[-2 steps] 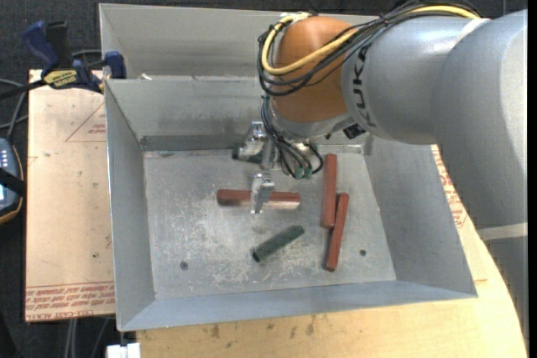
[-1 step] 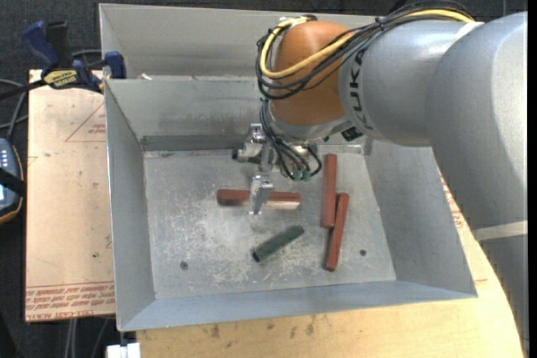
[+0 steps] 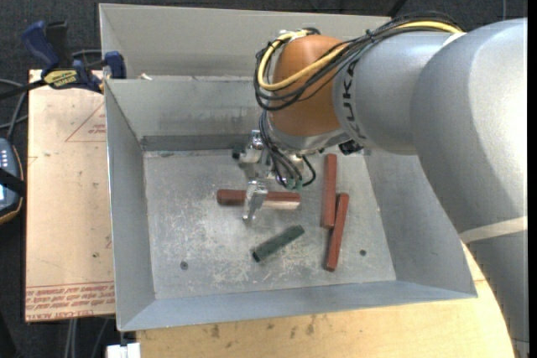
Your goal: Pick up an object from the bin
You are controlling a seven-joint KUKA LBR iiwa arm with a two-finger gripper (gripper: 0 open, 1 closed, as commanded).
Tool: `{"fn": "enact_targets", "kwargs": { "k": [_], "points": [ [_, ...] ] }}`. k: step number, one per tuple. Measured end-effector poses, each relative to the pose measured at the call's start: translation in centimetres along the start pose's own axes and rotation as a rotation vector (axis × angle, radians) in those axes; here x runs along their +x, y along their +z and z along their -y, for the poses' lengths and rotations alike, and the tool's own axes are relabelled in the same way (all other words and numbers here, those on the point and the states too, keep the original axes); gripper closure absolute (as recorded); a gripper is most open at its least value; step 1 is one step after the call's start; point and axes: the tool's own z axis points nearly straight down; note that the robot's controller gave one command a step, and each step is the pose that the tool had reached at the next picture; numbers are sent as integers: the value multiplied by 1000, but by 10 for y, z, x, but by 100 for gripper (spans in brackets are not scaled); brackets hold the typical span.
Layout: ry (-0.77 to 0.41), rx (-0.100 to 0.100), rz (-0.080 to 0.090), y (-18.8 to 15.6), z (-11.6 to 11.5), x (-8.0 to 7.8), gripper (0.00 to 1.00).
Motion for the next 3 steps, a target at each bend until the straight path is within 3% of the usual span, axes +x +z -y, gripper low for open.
{"fn": "enact_targets", "kwargs": {
  "k": [1,3],
  "points": [
    [-7,7,-10,-13,2,4,100],
    [-8,7,-11,-13,2,4,100]
  ]
}}
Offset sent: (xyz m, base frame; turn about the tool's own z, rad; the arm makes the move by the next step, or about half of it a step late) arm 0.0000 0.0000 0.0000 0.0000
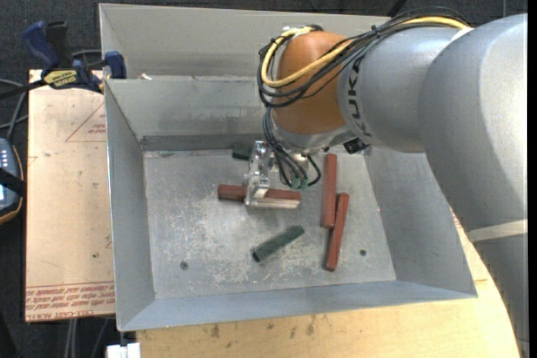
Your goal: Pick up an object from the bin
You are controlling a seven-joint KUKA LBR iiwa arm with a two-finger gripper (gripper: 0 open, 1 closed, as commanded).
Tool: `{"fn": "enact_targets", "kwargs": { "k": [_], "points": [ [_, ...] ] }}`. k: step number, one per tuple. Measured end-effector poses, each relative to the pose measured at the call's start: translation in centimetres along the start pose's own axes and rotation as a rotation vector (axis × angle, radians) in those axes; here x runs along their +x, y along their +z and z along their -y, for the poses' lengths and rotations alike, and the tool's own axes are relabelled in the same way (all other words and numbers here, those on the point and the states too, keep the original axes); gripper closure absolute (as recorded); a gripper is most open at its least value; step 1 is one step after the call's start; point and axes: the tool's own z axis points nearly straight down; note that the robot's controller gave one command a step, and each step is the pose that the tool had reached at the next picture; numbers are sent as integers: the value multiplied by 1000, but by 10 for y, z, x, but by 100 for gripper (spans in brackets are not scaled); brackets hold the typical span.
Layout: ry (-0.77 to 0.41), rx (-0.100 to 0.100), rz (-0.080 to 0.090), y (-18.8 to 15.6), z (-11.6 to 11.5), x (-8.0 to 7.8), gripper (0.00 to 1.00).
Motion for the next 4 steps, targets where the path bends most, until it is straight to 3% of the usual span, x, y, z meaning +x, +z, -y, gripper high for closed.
{"fn": "enact_targets", "kwargs": {
  "k": [3,4],
  "points": [
    [1,1,-6,-26,0,2,100],
    [0,0,1,-43,0,0,100]
  ]
}}
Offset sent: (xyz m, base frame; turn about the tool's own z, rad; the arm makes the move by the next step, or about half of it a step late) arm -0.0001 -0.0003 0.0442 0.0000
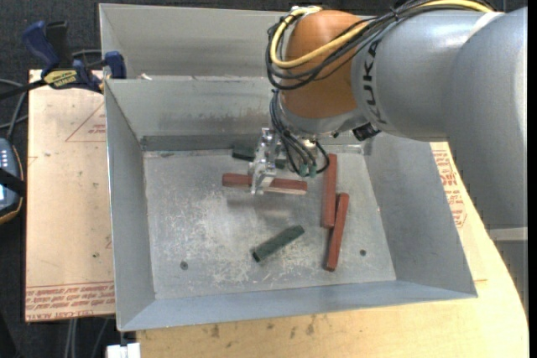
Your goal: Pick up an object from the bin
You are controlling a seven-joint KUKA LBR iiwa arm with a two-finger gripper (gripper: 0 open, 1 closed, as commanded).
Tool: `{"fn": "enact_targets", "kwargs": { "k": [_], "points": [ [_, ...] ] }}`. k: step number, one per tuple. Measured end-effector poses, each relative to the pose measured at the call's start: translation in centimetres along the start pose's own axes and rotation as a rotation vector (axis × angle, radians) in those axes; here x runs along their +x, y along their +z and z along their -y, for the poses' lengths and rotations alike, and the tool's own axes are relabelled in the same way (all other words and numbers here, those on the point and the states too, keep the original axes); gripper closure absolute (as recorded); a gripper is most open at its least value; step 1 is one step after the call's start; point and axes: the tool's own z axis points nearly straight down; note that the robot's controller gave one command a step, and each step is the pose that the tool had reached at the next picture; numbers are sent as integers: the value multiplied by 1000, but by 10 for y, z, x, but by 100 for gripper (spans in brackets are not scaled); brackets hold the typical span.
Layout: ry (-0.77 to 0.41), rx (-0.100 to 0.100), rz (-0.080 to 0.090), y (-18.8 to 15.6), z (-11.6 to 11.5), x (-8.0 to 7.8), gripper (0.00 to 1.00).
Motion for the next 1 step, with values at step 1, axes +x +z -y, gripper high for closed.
{"fn": "enact_targets", "kwargs": {
  "k": [1],
  "points": [
    [0,0,0,-10,0,0,100]
  ]
}}
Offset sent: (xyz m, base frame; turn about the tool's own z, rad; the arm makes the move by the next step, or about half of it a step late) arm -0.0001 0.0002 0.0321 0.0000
